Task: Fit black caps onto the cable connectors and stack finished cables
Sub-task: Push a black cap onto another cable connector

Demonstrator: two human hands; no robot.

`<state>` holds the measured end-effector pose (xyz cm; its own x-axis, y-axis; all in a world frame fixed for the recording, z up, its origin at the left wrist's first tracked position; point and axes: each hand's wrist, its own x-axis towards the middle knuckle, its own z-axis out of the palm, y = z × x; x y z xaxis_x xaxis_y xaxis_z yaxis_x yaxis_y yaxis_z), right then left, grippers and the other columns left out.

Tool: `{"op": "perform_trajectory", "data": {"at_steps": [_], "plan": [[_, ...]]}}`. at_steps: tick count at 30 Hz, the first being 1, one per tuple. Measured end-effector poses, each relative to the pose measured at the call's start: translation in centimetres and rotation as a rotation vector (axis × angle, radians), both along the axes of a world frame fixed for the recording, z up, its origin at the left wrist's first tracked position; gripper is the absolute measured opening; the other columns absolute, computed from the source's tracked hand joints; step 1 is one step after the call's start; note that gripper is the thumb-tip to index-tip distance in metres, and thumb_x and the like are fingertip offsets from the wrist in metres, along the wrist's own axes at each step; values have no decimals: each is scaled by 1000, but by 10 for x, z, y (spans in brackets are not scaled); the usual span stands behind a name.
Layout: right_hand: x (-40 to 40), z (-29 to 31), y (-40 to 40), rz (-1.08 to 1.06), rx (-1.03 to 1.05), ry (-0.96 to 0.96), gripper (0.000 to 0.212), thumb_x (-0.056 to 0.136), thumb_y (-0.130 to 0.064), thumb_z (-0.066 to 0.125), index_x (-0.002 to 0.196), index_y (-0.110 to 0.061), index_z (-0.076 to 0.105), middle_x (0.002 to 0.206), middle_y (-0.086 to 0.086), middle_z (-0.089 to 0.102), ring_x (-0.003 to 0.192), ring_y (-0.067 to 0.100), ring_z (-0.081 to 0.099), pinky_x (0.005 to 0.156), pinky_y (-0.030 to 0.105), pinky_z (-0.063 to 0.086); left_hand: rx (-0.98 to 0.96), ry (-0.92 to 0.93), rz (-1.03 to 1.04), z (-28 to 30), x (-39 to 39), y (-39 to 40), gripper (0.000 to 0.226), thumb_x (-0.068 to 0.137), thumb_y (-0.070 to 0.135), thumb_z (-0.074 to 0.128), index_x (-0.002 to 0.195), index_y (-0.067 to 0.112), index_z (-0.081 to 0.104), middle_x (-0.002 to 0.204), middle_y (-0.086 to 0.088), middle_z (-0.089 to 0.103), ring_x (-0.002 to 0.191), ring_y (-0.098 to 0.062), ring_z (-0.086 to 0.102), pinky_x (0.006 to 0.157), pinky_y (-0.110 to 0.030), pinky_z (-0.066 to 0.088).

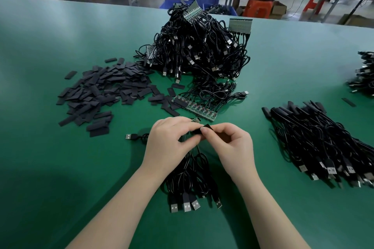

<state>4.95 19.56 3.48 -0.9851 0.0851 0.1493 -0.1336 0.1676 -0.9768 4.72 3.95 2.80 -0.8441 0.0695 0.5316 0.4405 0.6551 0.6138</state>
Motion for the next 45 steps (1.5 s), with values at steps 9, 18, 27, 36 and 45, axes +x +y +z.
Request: {"op": "perform_trajectory", "data": {"at_steps": [9,18,27,36,45], "plan": [[0,-1,-1,-37,-8,0,18,83,-20,79,68,-23,70,63,-13,65,59,2,53,59,13,43,-8,-39,1,-1,-1,-1,21,85,25,68,103,26,77,100,11,73,102,-10,64,91,-43,47],[0,2,0,-55,-27,-21,15,85,-21,77,71,-16,71,73,8,70,66,11,58,63,24,48,14,-18,21,-4,-2,-2,22,86,20,71,105,28,76,102,11,73,105,-9,63,96,-39,46],[0,3,-1,-88,-25,-51,18,85,-22,76,73,-11,70,77,16,69,69,23,60,69,39,52,89,0,44,-5,0,-2,18,85,15,69,96,25,78,98,14,74,104,8,57,94,-34,48],[0,2,-1,-85,-26,-64,20,85,-24,76,72,-11,68,76,16,69,68,17,59,68,37,52,144,-19,66,-4,0,-3,19,82,6,74,85,25,76,94,35,60,101,3,62,89,-43,54],[0,1,-1,-69,-30,-51,18,86,-22,76,73,-13,68,75,13,69,69,19,61,69,35,53,174,-99,10,-6,1,-2,31,86,36,60,116,45,56,101,35,64,103,9,61,90,-10,46]]}}
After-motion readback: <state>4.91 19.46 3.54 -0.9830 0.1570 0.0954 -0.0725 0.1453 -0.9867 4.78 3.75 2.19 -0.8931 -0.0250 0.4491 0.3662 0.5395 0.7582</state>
